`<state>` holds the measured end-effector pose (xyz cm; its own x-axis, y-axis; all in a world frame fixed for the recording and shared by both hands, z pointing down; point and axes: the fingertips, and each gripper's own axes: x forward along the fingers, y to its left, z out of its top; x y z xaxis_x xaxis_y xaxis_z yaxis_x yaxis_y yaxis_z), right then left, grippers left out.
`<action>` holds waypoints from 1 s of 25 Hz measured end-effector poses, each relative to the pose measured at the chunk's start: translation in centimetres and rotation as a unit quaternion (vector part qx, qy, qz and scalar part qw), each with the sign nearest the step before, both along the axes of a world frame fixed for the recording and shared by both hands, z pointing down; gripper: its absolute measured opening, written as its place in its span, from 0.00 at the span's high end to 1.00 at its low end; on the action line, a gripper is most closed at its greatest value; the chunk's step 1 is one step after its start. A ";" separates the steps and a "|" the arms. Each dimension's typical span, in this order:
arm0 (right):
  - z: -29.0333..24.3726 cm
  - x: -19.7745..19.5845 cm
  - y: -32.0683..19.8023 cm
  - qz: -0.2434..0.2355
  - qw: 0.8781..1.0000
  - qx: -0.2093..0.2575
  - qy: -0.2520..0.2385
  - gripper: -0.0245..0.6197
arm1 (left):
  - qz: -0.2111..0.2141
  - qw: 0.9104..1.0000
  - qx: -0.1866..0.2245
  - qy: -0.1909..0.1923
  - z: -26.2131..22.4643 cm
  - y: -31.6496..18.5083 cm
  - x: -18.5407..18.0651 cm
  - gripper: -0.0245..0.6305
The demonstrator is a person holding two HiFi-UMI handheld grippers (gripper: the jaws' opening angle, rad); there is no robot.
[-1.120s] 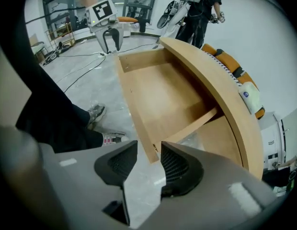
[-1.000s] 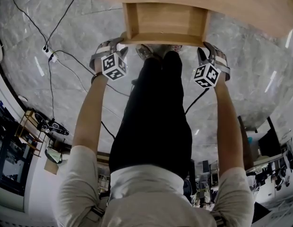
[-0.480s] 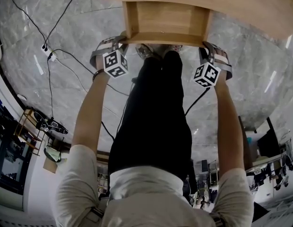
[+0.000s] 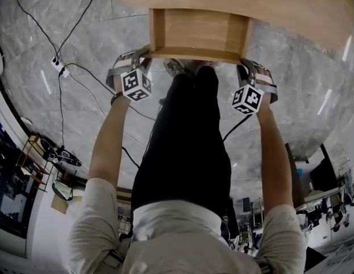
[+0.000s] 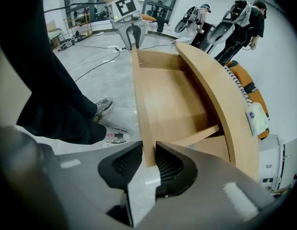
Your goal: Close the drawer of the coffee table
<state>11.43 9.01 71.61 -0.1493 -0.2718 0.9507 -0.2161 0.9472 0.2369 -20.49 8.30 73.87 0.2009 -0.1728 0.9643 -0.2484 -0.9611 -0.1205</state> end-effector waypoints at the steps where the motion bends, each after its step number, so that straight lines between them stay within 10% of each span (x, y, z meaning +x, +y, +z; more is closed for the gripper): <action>1: -0.3 0.0 -0.1 0.000 1.000 0.001 0.000 0.82 | 0.000 1.000 0.000 0.002 -0.3 -0.1 0.0 0.77; 25: -0.9 0.0 -3.0 -0.002 1.000 0.010 0.006 0.82 | -0.002 1.000 -0.001 -0.005 -0.8 -2.6 -0.1 0.77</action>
